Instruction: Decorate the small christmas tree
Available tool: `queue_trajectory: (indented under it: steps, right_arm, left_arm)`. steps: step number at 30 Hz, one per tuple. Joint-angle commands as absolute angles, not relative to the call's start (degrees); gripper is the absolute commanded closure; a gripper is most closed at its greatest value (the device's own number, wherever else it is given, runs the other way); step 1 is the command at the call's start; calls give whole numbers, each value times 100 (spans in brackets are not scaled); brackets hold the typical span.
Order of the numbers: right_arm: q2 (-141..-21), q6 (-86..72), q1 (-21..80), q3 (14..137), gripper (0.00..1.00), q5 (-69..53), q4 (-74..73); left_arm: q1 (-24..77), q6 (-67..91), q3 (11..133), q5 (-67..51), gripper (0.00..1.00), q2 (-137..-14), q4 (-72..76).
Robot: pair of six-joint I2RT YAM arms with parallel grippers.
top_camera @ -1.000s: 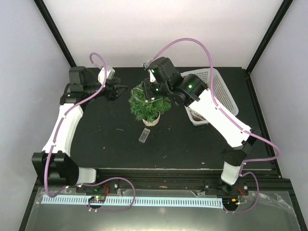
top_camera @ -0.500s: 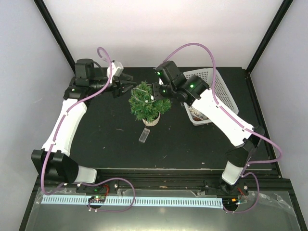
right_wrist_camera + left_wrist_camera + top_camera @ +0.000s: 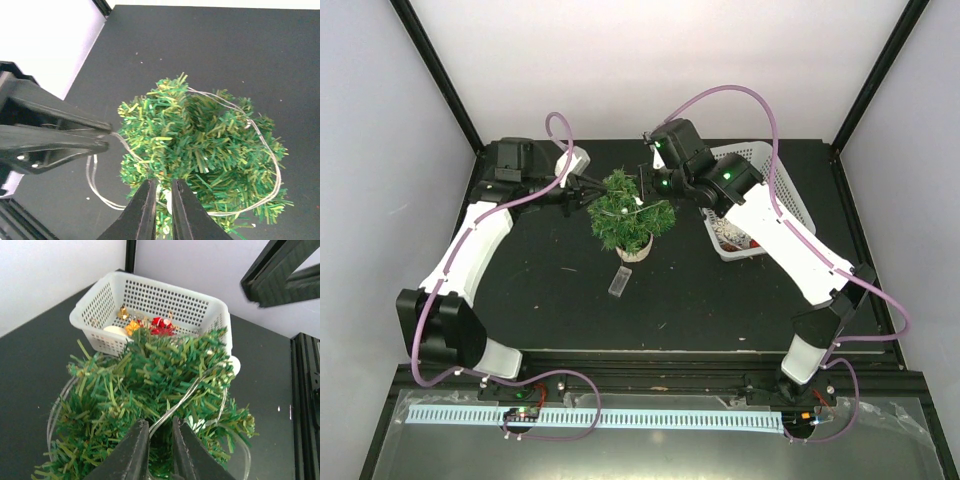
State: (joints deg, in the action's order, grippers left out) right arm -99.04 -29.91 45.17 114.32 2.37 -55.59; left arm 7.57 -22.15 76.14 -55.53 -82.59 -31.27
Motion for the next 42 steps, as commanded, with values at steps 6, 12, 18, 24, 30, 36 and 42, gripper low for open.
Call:
queue_trajectory:
  steps: [6, 12, 18, 24, 30, 36, 42]
  right_arm:
    - [-9914, -2868, 4479, 11603, 85, -22, -5455]
    - [-9906, -2830, 4482, 11604, 85, 23, -5509]
    - [-9877, -2817, 4471, 11563, 85, 64, -5532]
    - [-9829, -2790, 4473, 11558, 84, 136, -5551]
    - [-9712, -2749, 4466, 11545, 80, 181, -5569]
    - [-9389, -2737, 4453, 11282, 69, 320, -5503]
    - [-9022, -2780, 4440, 10939, 57, 419, -5318]
  left_arm:
    - [817, -2434, 7269, -5367, 84, -8367, -2964]
    - [831, -2477, 7198, -5262, 84, -8489, -2930]
    - [826, -2642, 7174, -5043, 85, -8581, -3021]
    - [832, -2686, 7232, -4861, 84, -8561, -3086]
    - [829, -2675, 7303, -4657, 80, -8562, -3103]
    - [829, -2593, 7451, -4712, 64, -8429, -3186]
    - [826, -2467, 7523, -4832, 43, -8227, -3167]
